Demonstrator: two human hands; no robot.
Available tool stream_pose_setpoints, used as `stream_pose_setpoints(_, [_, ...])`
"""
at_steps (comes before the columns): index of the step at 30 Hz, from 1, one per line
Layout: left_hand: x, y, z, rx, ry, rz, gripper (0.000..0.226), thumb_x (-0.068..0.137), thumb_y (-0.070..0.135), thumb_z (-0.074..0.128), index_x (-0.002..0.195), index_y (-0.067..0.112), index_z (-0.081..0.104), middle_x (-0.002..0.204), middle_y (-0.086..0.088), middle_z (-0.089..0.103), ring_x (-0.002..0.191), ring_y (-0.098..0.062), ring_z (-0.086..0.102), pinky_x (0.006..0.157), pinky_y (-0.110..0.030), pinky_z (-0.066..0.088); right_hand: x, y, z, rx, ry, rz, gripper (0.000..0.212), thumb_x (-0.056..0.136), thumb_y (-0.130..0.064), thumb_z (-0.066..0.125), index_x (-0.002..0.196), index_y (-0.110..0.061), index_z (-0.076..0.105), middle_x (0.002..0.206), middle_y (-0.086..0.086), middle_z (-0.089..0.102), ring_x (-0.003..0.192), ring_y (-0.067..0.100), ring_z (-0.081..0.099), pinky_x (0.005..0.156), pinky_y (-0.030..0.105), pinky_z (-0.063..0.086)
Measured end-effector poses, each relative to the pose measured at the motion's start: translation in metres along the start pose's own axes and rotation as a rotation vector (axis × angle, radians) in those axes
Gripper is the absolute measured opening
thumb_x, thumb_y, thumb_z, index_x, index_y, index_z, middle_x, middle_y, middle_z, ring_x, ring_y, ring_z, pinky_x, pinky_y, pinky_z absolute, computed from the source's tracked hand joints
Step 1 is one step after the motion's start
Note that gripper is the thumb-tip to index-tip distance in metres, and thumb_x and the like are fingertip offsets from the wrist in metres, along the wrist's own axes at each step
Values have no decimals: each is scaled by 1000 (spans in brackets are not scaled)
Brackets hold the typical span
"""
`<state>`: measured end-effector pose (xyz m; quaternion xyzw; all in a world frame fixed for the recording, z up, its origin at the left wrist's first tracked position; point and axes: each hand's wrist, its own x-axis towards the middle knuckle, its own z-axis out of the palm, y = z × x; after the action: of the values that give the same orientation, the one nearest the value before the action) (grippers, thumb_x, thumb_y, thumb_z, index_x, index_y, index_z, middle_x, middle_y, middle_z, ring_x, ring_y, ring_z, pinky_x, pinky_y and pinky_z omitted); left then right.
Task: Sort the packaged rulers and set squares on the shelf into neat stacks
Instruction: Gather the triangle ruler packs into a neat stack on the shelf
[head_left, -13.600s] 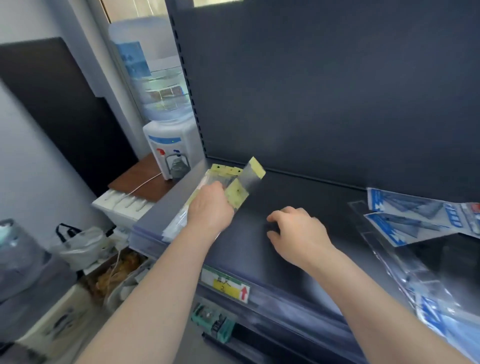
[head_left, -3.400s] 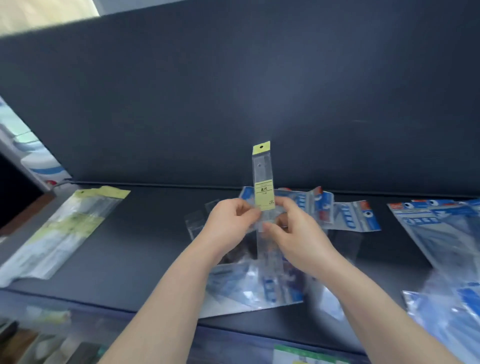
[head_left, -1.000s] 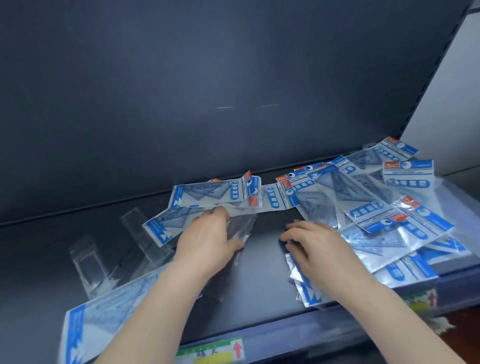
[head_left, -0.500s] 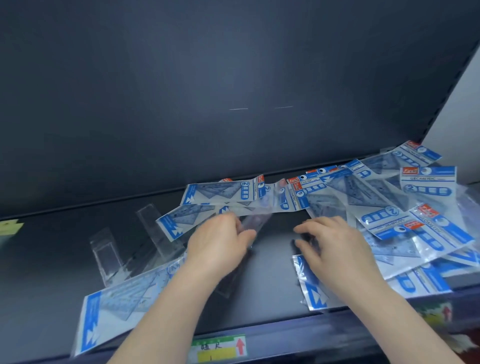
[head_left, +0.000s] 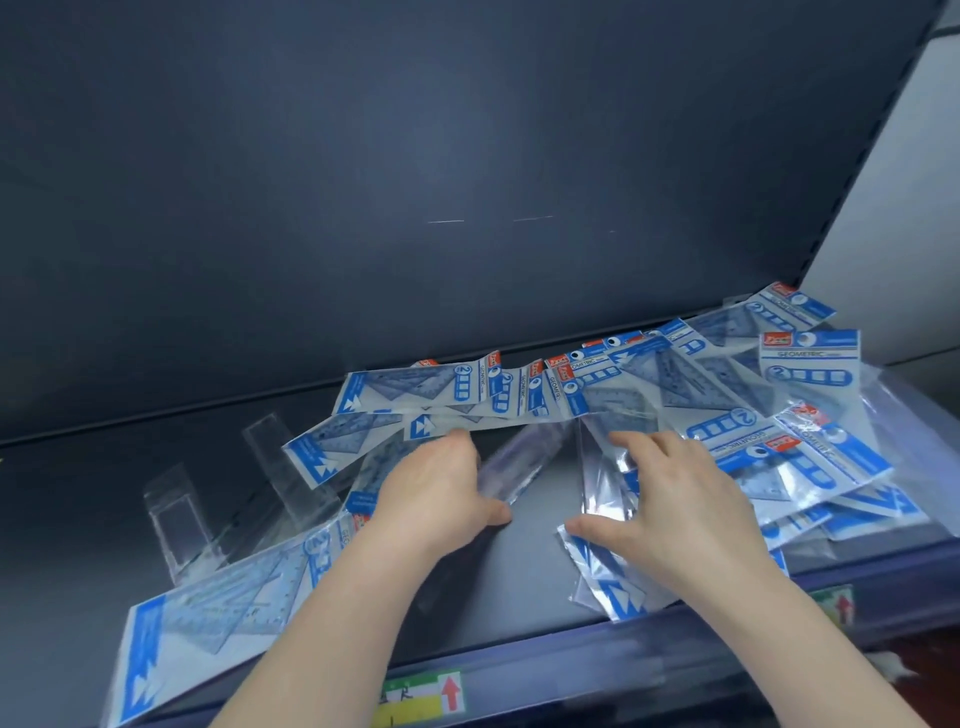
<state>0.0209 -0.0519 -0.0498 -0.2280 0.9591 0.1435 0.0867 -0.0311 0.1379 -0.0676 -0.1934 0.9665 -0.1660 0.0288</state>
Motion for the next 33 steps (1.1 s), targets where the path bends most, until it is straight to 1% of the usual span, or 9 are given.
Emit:
stream_pose_setpoints(4, [2, -5, -7, -11, -72, -11, 37, 69, 48, 77, 77, 21, 53, 78, 6, 56, 78, -19, 54, 56, -30, 34, -1, 0, -2, -81, -33, 36, 94, 59, -80, 60, 134, -28, 39, 130, -6, 46, 121, 21, 40, 94, 34, 38])
stream_pose_setpoints(7, [5, -5, -10, -155, -8, 14, 30, 80, 43, 68, 74, 20, 50, 71, 6, 53, 74, -20, 52, 58, -32, 35, 2, 3, -8, -215, -110, 26, 90, 60, -86, 51, 125, -25, 48, 131, -5, 45, 121, 22, 38, 94, 36, 36])
stream_pose_setpoints(13, [8, 8, -9, -541, 11, 31, 25, 93, 29, 54, 99, 5, 55, 96, -12, 67, 82, -22, 60, 82, -42, 47, 14, 15, -20, -51, -166, 20, 44, 81, -57, 59, 114, -27, 57, 125, -3, 46, 120, 21, 38, 96, 34, 38])
stream_pose_setpoints(19, [2, 10, -6, -749, 32, -12, 31, 65, 25, 61, 94, 14, 62, 98, -15, 69, 80, -24, 62, 86, -52, 51, 37, 5, -24, -142, -326, 45, 35, 86, -52, 55, 77, -18, 53, 103, 3, 49, 99, 27, 53, 71, 32, 40])
stream_pose_setpoints(21, [0, 6, -9, -811, 41, -37, 31, 61, 22, 58, 91, 16, 63, 99, -13, 71, 87, -30, 68, 87, -50, 52, 36, 8, -31, -108, -320, 44, 26, 90, -45, 53, 83, -19, 54, 97, 2, 59, 90, 26, 57, 68, 31, 39])
stream_pose_setpoints(23, [-2, 1, -15, -862, 54, -44, 28, 64, 17, 61, 93, 20, 64, 101, -10, 72, 94, -31, 68, 87, -47, 53, 30, 11, -33, 22, -221, 87, 18, 92, -39, 53, 101, -23, 51, 97, -3, 63, 93, 23, 58, 74, 34, 43])
stream_pose_setpoints(27, [-3, -10, -17, -1025, 55, -20, 48, 84, -9, 60, 116, 27, 56, 107, -10, 68, 86, -18, 64, 77, -33, 53, 19, 14, -21, 281, -22, 66, 39, 91, -24, 55, 128, -28, 44, 86, -12, 65, 92, 20, 62, 79, 40, 50])
stream_pose_setpoints(30, [-3, -15, -15, -1154, 35, 46, 56, 87, -13, 57, 114, 35, 57, 103, -6, 71, 87, -14, 67, 74, -27, 54, 22, -5, -13, 682, -80, 72, 28, 89, -8, 55, 112, -24, 56, 78, -6, 66, 73, 15, 69, 70, 37, 55])
stream_pose_setpoints(33, [-5, -13, -16, -1221, 115, 132, 66, 86, -19, 51, 123, 36, 54, 107, 1, 73, 91, -9, 68, 74, -21, 54, 25, -36, -4, 1016, -233, 120, 23, 92, 5, 46, 99, -16, 49, 90, 6, 68, 69, 14, 73, 67, 29, 56])
